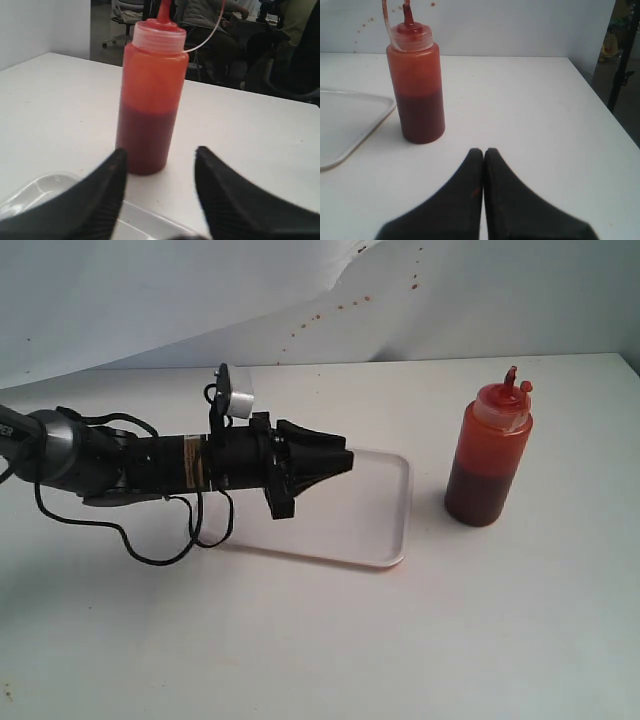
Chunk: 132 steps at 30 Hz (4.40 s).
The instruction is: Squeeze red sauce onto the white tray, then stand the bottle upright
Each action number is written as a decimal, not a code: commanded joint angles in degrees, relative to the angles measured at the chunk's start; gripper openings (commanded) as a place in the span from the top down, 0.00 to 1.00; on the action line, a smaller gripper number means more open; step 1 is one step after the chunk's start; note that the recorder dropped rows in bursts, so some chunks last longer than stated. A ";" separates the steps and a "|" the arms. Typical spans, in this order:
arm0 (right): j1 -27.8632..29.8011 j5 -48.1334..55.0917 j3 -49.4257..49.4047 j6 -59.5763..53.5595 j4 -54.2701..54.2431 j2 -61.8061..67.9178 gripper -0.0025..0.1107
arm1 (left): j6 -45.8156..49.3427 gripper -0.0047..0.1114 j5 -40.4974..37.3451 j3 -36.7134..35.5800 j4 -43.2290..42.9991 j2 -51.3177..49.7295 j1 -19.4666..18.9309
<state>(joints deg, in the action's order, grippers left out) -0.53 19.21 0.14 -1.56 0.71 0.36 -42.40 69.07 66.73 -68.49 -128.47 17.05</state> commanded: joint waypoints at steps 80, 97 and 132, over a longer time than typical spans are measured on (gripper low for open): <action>-0.08 -0.13 -0.14 0.12 -0.27 -0.36 0.98 | 11.64 0.96 -22.22 36.09 25.41 -17.43 23.56; -0.08 -0.13 -0.14 0.12 -0.27 -0.36 0.98 | 11.39 0.96 -41.09 8.64 12.25 17.50 16.11; -0.97 -24.56 -0.14 7.17 -22.70 -0.36 0.98 | 13.65 0.96 -69.07 -18.09 -31.46 46.46 -1.49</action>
<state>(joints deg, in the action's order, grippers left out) -0.66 -4.19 0.14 1.67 -20.53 0.16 -30.47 0.83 48.25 -96.57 -83.06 15.13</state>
